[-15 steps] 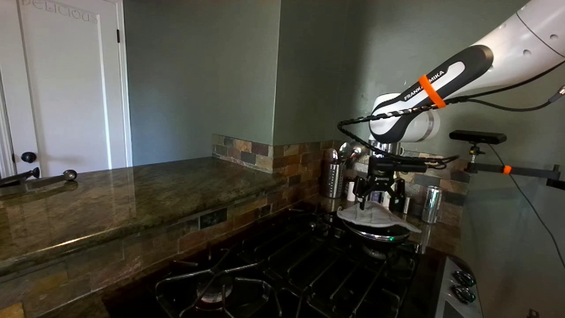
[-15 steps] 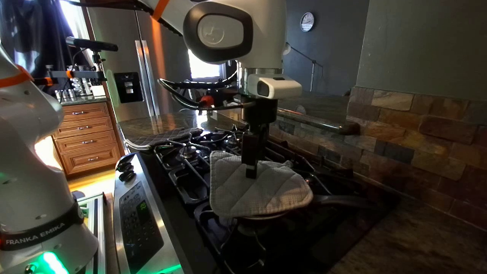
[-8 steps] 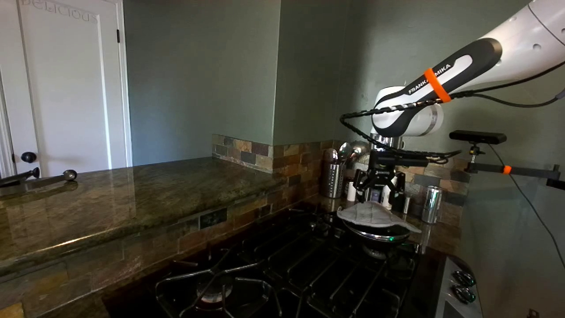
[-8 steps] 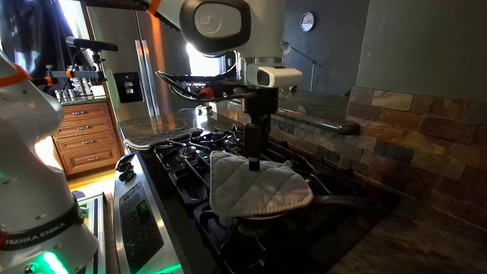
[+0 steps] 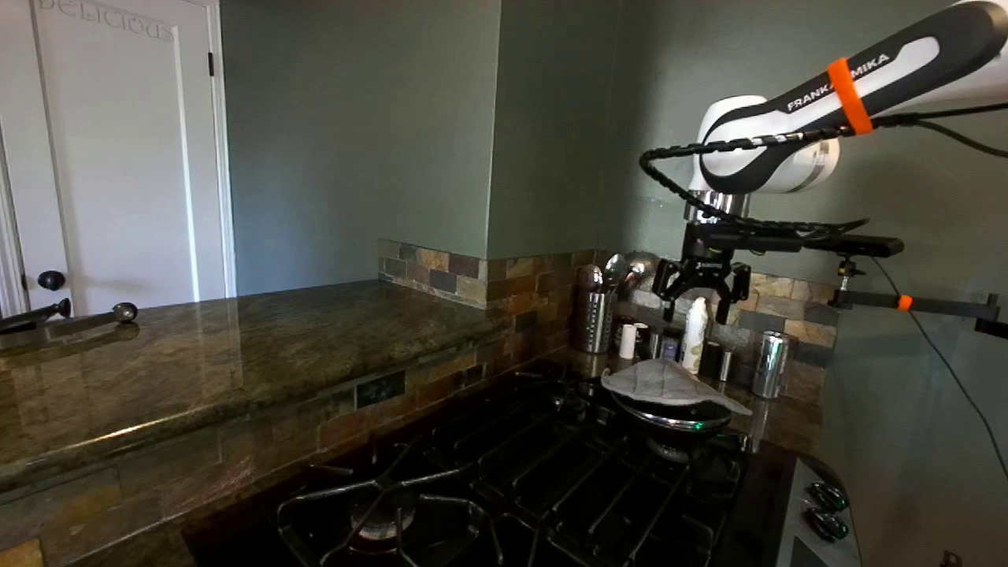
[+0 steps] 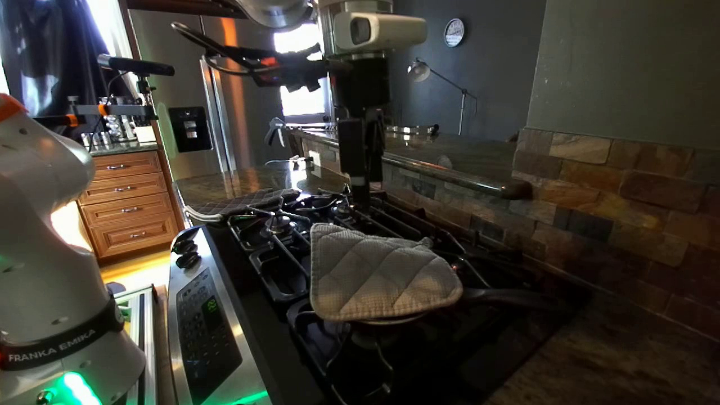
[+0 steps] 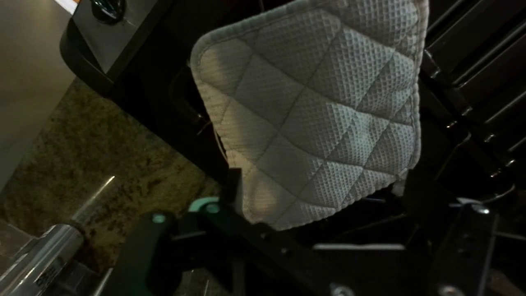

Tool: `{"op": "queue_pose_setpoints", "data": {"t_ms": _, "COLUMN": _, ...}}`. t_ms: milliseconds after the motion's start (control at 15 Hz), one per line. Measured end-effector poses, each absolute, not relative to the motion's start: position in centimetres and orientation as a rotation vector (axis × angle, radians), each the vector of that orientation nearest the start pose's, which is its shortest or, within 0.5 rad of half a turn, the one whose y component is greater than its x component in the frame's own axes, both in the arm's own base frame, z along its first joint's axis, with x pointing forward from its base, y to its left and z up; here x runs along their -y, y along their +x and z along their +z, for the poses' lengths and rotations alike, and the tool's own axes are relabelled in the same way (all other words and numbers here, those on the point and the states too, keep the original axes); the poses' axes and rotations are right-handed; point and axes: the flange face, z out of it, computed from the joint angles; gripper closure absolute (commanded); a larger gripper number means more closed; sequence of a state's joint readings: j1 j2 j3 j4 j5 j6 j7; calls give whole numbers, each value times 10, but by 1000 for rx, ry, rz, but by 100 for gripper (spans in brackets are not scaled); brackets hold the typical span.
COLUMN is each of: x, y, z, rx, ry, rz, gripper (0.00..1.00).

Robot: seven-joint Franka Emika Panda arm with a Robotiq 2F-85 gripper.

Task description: Move the pan to the bottom right stove plate and use the potholder to put the lid on the pan

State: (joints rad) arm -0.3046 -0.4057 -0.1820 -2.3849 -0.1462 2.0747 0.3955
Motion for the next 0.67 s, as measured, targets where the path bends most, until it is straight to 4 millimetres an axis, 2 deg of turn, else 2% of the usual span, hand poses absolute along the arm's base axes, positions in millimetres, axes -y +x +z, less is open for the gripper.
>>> {"op": "queue_pose_setpoints", "data": {"t_ms": 200, "x": 210, "y": 365, "z": 502, "rx": -1250, "ry": -2947, "rz": -170, "gripper": 0}}
{"op": "queue_pose_setpoints", "data": {"t_ms": 333, "x": 208, "y": 359, "z": 511, "rx": -1245, "ry": -2948, "rz": -183, "gripper": 0}}
{"op": "queue_pose_setpoints", "data": {"t_ms": 667, "x": 207, "y": 359, "z": 512, "rx": -1244, "ry": -2947, "rz": -184, "gripper": 0}}
